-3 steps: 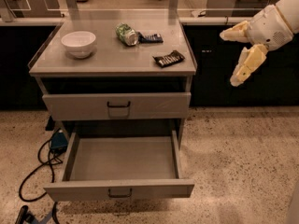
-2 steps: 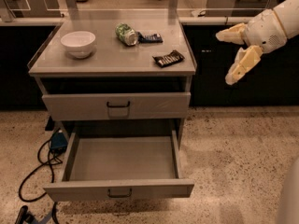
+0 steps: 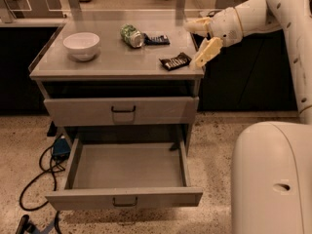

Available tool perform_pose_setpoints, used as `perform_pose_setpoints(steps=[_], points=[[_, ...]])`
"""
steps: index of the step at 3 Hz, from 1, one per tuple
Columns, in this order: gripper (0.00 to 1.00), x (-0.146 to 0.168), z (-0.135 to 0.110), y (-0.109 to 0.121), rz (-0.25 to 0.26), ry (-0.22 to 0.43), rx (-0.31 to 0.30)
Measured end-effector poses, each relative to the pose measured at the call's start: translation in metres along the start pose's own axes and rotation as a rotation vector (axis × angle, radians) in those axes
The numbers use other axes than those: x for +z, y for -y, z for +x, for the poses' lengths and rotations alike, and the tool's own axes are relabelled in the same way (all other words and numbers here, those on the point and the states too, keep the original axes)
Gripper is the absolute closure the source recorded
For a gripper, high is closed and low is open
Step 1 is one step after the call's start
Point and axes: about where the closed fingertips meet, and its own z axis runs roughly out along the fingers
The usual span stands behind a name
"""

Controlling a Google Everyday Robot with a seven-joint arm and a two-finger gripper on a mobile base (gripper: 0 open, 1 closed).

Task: Place rxbar chocolate into middle drawer

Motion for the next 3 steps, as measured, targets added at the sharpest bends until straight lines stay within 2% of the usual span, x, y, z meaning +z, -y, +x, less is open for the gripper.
perform_pose_setpoints(steps=[1,2,3], points=[[0.0,0.002,0.0,0.002,0.004,0.002,0.0],[0.0,0.023,0.0,0.011,-0.02,0.035,-0.003],[0.0,0.06,0.006,0.038,0.002,-0.038,-0.019]])
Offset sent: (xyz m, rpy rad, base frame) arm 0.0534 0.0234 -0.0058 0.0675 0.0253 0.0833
